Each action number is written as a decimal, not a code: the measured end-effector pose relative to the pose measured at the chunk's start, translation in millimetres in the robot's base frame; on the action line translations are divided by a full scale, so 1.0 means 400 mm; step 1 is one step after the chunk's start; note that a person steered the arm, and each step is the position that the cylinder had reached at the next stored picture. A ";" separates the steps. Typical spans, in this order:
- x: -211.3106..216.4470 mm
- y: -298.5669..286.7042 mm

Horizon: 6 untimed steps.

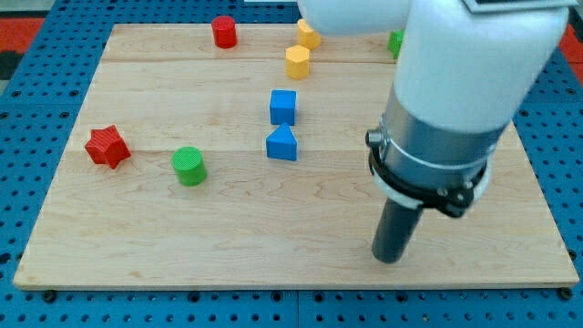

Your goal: Place the arm towards the right side of the blue triangle

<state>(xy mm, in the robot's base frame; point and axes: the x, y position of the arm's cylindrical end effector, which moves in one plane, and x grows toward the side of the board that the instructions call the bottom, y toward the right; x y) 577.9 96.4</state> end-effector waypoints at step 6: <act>-0.423 -0.114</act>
